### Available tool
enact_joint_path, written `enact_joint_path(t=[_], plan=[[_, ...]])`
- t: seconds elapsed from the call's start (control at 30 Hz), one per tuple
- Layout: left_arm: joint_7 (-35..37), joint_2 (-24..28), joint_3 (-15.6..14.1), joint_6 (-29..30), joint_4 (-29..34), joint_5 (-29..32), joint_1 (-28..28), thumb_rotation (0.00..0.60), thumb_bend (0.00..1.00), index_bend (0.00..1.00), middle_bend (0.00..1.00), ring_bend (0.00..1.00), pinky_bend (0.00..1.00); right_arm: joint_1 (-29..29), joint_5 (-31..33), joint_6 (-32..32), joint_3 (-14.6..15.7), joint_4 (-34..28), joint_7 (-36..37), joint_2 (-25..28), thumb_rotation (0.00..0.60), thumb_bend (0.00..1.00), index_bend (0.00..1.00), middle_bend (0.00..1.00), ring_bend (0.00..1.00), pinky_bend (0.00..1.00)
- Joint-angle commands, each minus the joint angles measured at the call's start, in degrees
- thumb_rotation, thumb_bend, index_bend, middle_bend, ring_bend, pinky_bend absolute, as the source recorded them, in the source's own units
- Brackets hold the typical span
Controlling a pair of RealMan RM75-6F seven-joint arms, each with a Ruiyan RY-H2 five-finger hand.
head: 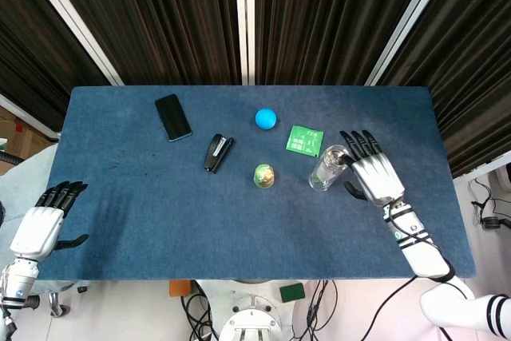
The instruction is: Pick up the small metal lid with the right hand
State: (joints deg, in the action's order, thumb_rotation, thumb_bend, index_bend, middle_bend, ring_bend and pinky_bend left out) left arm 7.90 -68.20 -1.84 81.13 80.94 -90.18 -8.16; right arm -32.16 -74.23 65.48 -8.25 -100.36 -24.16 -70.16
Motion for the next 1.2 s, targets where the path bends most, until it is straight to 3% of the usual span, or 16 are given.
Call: enact_joint_path(t=[0.03, 0.6, 0.93, 1.07, 1.2], plan=[[0.04, -0.04, -0.02, -0.03, -0.06, 0.01, 0.01, 0.6, 0.0, 0.12, 0.1, 0.06, 0.14, 0.01, 0.02, 0.01, 0.03, 0.09, -0.07, -0.06, 0.6, 0.27, 0.43, 0.0, 0.0, 0.0], [-0.16, -0.02, -0.03, 0.01, 0.05, -0.04, 0.02, 0.6, 0.0, 0.12, 0.1, 0.06, 0.14, 0.79, -2.26, 1.36, 0.29, 0.92, 2.75, -0.33, 0.6, 0.27, 0.4, 0.0, 0.0, 0.0], [-0.6, 0.07, -0.04, -0.03, 0.49, -0.05, 0.01, 0.6, 0.0, 0.13, 0.1, 0.06, 0.14, 2.59, -6.83, 4.64, 0.55, -0.14, 8.61, 1.31, 0.6, 0.27, 0.37, 0.0, 0.0, 0.0], [-0.65, 0.17, 0.06, 0.3, 0.66, -0.15, 0.06, 0.6, 0.0, 0.13, 0.1, 0.06, 0.14, 5.25, -13.73, 10.58, 1.73, 0.13, 16.44, 2.37, 0.6, 0.27, 0.36, 0.05, 0.0, 0.0], [-0.44, 0.2, 0.2, 0.94, 0.58, -0.48, 0.12, 0.6, 0.0, 0.13, 0.1, 0.06, 0.14, 11.46, -20.36, 22.89, 3.88, 7.14, 23.36, 0.96, 0.6, 0.27, 0.34, 0.09, 0.0, 0.0]])
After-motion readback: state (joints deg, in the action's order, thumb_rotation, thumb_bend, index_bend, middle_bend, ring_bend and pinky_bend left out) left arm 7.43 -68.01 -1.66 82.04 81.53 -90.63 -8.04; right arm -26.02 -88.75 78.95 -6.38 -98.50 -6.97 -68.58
